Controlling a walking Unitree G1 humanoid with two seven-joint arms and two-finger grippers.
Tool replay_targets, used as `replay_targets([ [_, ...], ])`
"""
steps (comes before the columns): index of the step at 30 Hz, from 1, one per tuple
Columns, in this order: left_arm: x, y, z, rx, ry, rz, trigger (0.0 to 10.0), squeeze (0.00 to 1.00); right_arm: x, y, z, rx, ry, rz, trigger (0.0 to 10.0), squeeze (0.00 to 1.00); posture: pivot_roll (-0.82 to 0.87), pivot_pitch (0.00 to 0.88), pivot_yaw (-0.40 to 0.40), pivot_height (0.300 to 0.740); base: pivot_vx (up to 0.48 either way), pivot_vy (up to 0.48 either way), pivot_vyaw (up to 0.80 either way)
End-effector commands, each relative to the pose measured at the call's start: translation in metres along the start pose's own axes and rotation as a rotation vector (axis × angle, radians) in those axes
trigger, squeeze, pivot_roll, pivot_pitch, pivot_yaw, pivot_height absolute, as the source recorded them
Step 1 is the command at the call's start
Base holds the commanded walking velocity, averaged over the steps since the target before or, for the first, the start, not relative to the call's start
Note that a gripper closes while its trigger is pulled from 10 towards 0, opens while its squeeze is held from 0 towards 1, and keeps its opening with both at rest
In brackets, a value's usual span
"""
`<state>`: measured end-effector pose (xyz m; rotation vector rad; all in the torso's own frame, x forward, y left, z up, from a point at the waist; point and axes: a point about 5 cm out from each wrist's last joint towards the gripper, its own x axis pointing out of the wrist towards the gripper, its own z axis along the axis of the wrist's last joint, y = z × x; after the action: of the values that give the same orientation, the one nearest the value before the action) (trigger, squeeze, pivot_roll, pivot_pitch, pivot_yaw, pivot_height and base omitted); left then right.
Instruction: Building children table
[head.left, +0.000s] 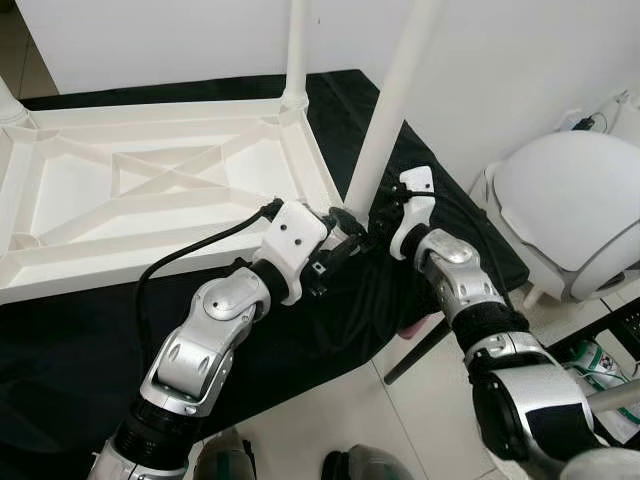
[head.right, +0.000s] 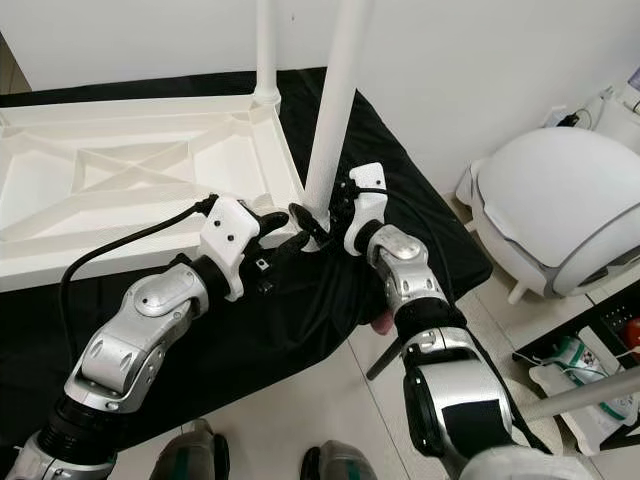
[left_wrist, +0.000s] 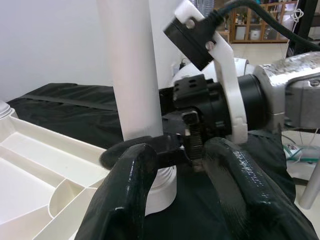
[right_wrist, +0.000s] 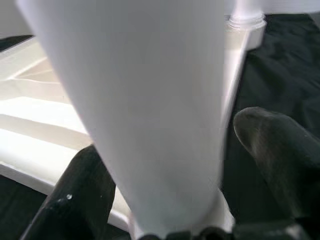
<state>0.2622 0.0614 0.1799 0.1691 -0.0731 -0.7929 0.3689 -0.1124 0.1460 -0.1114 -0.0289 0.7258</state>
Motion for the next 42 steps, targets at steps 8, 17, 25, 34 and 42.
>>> replay_targets([
  [8,-0.001,0.002,0.002,0.01,0.0,0.017,10.0,0.0,0.007,0.007,-0.007,-0.028,0.043,0.076,4.5,0.0,0.03,0.0,-0.064,0.74,0.0,0.0,0.0],
  [17,-0.003,0.003,0.002,0.012,0.001,0.028,10.0,0.0,0.003,0.007,-0.019,-0.009,0.09,0.083,0.0,0.0,0.03,0.0,-0.061,0.74,0.0,0.0,0.0],
  [25,-0.002,0.002,0.003,0.01,0.0,0.021,10.0,0.0,-0.003,0.002,-0.022,0.022,0.077,0.041,10.0,0.0,0.03,0.0,-0.061,0.74,0.0,0.0,0.0],
  [34,-0.003,0.0,0.001,0.002,0.004,0.012,10.0,0.0,-0.004,0.001,-0.029,0.057,0.117,-0.096,10.0,0.0,0.01,0.009,-0.049,0.74,0.0,0.0,0.0],
  [42,-0.001,-0.003,0.001,-0.006,0.004,-0.005,10.0,0.0,-0.004,0.01,-0.026,0.119,0.064,-0.416,10.0,0.0,-0.01,0.015,-0.042,0.74,0.0,0.0,0.0],
])
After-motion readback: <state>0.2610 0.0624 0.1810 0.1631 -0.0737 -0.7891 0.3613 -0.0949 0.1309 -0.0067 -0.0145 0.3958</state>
